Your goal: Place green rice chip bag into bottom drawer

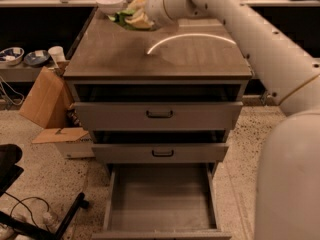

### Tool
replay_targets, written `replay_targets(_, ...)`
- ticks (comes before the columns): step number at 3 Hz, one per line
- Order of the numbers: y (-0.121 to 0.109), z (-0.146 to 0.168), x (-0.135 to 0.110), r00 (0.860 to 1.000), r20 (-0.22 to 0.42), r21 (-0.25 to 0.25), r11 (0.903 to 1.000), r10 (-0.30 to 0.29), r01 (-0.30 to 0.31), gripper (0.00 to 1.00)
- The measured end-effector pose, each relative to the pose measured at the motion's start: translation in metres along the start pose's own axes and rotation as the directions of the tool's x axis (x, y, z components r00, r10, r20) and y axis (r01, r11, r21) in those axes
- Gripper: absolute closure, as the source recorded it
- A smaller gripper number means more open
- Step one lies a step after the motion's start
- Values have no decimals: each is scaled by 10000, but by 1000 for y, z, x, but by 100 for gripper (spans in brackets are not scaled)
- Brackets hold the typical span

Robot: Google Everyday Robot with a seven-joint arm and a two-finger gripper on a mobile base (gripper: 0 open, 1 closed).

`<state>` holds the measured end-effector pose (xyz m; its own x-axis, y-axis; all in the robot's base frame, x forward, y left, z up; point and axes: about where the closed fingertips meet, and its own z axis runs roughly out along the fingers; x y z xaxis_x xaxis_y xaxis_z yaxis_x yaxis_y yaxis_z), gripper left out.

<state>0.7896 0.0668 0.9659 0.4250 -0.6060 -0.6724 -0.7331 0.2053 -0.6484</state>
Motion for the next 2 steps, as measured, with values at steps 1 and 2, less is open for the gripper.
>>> replay_targets(1,0,-71,-71,9892,831,638,9912,-1209,1158,100)
replay_targets(2,20,-124,-131,9682,1499,1188,9758,-2003,1835,100)
